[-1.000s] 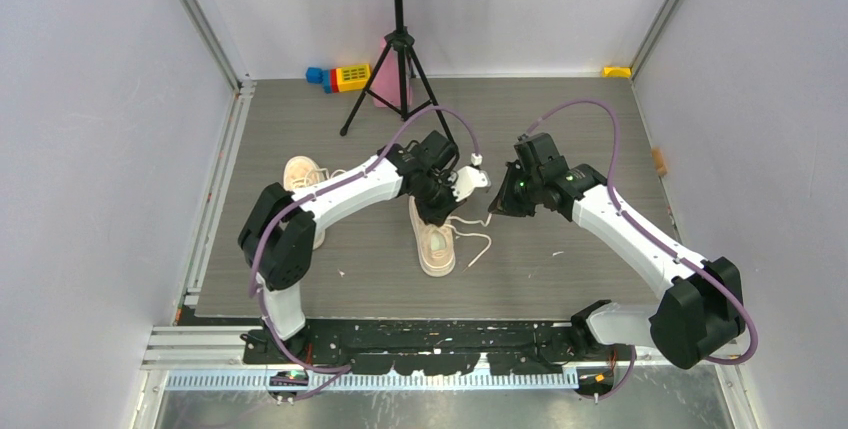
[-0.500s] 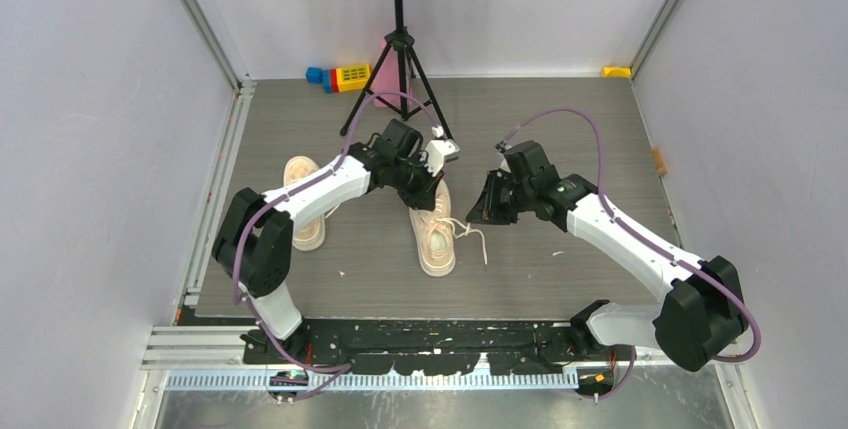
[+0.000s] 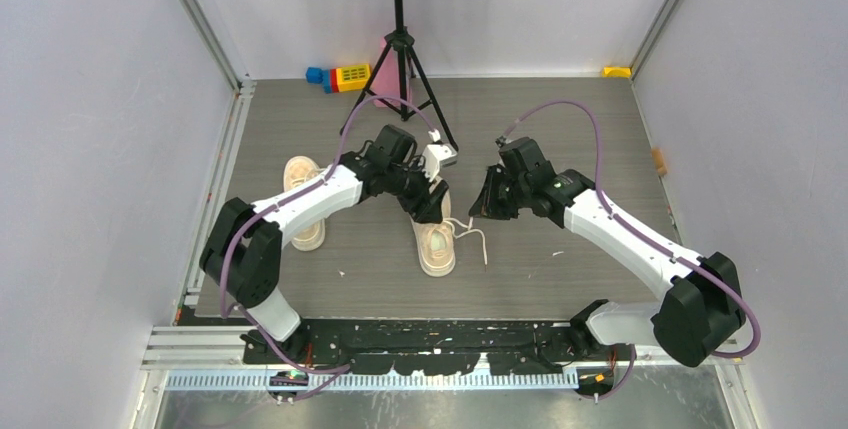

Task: Tie the shoes

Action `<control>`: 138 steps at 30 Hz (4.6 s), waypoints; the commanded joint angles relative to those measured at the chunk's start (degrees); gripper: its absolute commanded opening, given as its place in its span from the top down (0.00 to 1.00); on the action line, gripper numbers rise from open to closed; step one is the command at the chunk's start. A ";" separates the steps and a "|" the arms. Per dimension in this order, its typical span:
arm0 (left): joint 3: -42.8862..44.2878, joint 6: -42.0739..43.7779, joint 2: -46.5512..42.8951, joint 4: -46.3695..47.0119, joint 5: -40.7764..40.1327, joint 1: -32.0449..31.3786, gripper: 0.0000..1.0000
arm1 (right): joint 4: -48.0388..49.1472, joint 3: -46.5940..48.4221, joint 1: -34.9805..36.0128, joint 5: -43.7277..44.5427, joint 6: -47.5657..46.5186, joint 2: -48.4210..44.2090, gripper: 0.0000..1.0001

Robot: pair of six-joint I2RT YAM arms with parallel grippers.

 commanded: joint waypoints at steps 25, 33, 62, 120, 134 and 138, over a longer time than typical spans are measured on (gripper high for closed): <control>14.20 9.14 11.77 -13.88 2.61 -3.67 0.74 | -3.27 0.66 -1.86 4.49 -0.88 -3.19 1.00; 12.06 3.58 8.52 -7.36 2.80 -2.79 1.00 | -0.29 -0.14 -1.86 -1.83 -3.21 -2.76 1.00; 6.45 -14.75 9.18 2.21 15.28 6.87 1.00 | 5.54 6.50 6.82 -11.39 -12.48 4.07 1.00; 6.05 -20.05 6.72 3.51 20.91 7.22 1.00 | 6.94 8.28 9.39 -12.22 -23.72 16.17 1.00; 3.56 -22.46 4.15 5.05 19.65 8.00 1.00 | 9.47 6.18 9.47 -23.27 -23.20 15.41 1.00; 3.86 -23.12 4.33 5.17 20.24 8.10 1.00 | 7.68 7.16 9.39 -19.74 -23.35 15.51 1.00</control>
